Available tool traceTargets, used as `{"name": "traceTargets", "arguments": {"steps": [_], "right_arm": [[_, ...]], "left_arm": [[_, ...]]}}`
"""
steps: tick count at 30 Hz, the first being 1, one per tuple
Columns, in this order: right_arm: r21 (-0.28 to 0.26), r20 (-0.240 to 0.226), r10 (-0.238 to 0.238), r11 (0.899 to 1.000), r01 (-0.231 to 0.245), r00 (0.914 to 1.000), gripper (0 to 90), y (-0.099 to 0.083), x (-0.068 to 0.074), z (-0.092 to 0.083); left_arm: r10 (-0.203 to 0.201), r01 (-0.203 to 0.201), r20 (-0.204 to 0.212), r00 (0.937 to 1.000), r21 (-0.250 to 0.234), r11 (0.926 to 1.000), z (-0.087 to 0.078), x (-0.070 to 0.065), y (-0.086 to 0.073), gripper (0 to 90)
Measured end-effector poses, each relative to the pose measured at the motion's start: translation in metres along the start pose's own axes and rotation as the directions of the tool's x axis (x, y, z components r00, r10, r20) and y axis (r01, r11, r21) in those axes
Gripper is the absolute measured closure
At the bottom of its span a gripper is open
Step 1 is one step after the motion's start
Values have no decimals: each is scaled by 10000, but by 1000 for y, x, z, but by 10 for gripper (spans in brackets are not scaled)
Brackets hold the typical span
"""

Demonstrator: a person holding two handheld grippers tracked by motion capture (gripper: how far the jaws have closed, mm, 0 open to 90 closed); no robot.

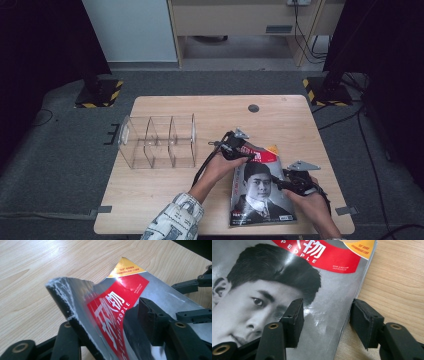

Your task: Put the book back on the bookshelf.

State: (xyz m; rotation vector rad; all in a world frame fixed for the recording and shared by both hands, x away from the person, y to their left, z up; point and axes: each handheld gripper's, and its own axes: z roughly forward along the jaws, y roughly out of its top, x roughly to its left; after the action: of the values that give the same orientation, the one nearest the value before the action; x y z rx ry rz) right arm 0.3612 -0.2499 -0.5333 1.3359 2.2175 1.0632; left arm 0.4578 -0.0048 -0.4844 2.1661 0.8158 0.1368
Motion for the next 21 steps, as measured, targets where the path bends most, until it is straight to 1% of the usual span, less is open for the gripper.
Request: {"name": "traceTargets", "arguments": {"steps": [2,6,13,15,18,21], "right_arm": [[-16,-63,14,10000,-14,10000,459,0,1,0],[-18,-105,-143,9999,143,9998,463,1,3,1],[-68,-139,-221,9997,220,9997,483,1,4,1],[-62,-140,-197,9998,197,9997,485,1,4,1],[-57,-141,-199,9998,198,9997,487,1,4,1],[-74,-147,-254,9997,253,9996,488,1,4,2]], "left_arm": [[-106,106,66,9999,-15,9999,0,1,0,517],[-35,35,47,10000,86,10000,1,2,-1,549],[-147,144,244,9996,120,9998,3,1,-1,613],[-78,74,237,9997,180,9998,3,0,0,634],[-75,72,264,9996,111,9999,2,-2,1,673],[-209,207,373,9991,36,9998,0,-2,4,723]]}}
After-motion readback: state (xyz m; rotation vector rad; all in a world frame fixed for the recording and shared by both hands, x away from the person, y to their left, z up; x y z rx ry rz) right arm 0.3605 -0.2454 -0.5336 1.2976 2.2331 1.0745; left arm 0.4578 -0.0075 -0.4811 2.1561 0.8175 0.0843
